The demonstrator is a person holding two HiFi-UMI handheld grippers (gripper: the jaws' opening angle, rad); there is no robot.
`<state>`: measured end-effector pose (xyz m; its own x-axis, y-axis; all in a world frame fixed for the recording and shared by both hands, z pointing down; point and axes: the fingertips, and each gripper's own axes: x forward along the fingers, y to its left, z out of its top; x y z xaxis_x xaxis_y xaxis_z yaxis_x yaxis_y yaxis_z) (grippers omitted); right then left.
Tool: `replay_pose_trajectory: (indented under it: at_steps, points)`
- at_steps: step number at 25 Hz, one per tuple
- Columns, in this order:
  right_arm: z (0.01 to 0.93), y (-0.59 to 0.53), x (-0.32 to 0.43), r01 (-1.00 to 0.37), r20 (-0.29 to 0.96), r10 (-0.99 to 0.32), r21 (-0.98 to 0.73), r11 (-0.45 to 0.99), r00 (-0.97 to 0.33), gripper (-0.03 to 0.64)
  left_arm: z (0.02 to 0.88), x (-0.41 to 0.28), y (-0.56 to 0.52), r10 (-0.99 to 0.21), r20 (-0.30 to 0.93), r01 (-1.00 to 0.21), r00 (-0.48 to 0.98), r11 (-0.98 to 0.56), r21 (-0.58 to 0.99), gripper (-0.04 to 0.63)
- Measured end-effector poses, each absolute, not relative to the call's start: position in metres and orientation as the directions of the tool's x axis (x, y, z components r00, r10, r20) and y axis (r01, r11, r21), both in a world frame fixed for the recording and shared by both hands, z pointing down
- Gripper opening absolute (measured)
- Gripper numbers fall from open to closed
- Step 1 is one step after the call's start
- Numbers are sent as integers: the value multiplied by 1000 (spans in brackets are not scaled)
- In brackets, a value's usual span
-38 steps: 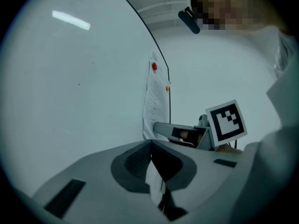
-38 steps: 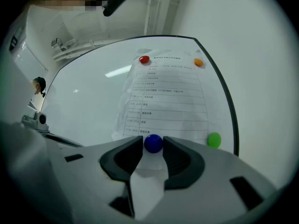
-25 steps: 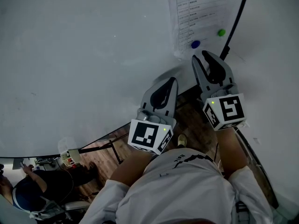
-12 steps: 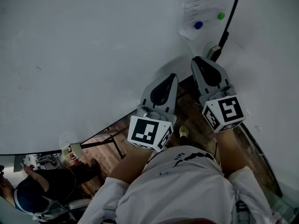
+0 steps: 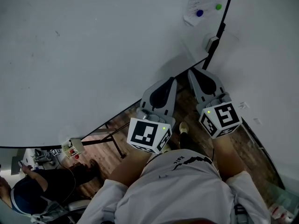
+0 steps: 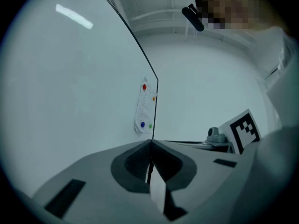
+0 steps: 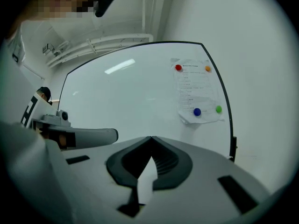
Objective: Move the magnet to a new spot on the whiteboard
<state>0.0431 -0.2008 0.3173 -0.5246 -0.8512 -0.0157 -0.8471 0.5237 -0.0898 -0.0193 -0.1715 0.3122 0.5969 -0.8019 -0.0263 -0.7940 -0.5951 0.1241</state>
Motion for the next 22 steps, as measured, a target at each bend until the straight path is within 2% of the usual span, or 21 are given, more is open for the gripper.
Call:
replay_pose_trajectory:
  at_steps: [22]
  points:
    - [316, -116, 31, -873, -8, -875, -66, 484, -484, 14, 306, -20, -100, -750, -57, -739, 659, -660, 135, 11]
